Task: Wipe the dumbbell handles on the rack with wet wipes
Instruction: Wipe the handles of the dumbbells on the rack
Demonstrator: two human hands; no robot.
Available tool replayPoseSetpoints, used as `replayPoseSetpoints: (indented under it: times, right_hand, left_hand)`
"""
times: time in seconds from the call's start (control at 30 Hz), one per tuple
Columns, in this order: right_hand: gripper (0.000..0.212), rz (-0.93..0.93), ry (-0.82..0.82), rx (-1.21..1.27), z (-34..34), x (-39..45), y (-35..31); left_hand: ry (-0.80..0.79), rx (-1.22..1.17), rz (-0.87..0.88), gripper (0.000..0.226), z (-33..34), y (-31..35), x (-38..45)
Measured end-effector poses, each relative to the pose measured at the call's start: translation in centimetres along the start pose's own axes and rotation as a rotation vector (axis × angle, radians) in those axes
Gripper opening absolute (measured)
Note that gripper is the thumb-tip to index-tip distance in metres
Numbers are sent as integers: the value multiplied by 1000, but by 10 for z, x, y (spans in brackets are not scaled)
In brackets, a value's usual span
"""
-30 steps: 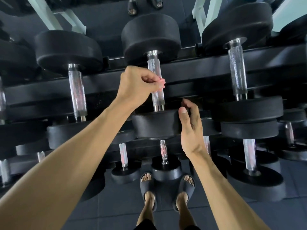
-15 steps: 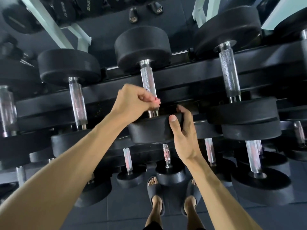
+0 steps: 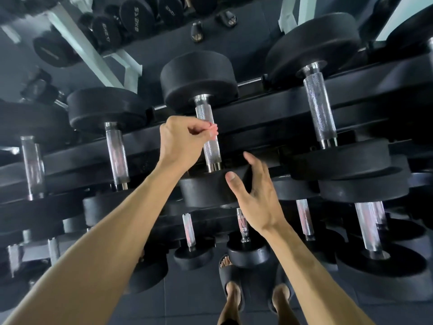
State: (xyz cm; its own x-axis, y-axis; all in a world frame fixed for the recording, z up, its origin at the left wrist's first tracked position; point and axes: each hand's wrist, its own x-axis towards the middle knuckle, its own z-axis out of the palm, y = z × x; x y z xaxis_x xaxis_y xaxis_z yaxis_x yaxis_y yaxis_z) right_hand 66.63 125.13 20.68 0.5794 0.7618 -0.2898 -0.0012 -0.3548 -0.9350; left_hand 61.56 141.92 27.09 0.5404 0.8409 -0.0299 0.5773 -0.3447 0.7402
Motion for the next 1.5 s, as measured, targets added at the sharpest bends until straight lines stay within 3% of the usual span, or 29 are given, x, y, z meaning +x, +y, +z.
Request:
replayPoseSetpoints:
  times: [0.17, 0.37, 0.5, 0.57, 0.7, 0.77, 0.97, 1.0, 1.17, 1.23, 1.33, 1.37, 1.5]
  right_hand:
    - [96, -5, -26, 1, -3, 1, 3]
    - [97, -15, -37, -5, -2, 1, 5]
    - [95, -23, -33, -5, -3, 3, 7]
    - [95, -28, -33, -8, -3, 3, 8]
    - [95, -26, -31, -9, -1, 2, 8]
    - [96, -23, -39, 3, -1, 1, 7]
    - [95, -21, -46, 9, -4, 3, 9]
    - [95, -19, -44, 11, -3, 3, 9]
    - [97, -8, -39, 4, -4, 2, 6]
    - [97, -8, -51, -2, -5, 1, 4]
    - [91, -5, -53, -6, -7, 0, 2]
    - [89, -5, -51, -7, -7, 0, 2]
    - [98, 3, -40, 8, -6, -1, 1]
  left_hand:
    - [277, 55, 79, 11, 16, 9, 29]
    - [5, 306, 246, 7, 4, 1, 13]
    - [231, 323, 239, 18, 18, 0, 33]
    - [250, 346, 205, 20, 23, 3, 33]
    - [-115, 403, 226, 15, 4, 7, 20]
    - [-225, 444, 238, 16, 1, 8, 12]
    - [-4, 517, 366, 23, 9, 7, 38]
    - [-59, 542, 382, 25, 9, 7, 34]
    - [-619, 718, 402, 19, 0, 7, 6]
    - [-587, 692, 429, 16, -3, 9, 11]
    - [-330, 540, 406, 10, -6, 11, 18]
    - [-310, 516, 387, 9, -7, 11, 17]
    - [-623, 658, 355, 27, -10, 12, 2]
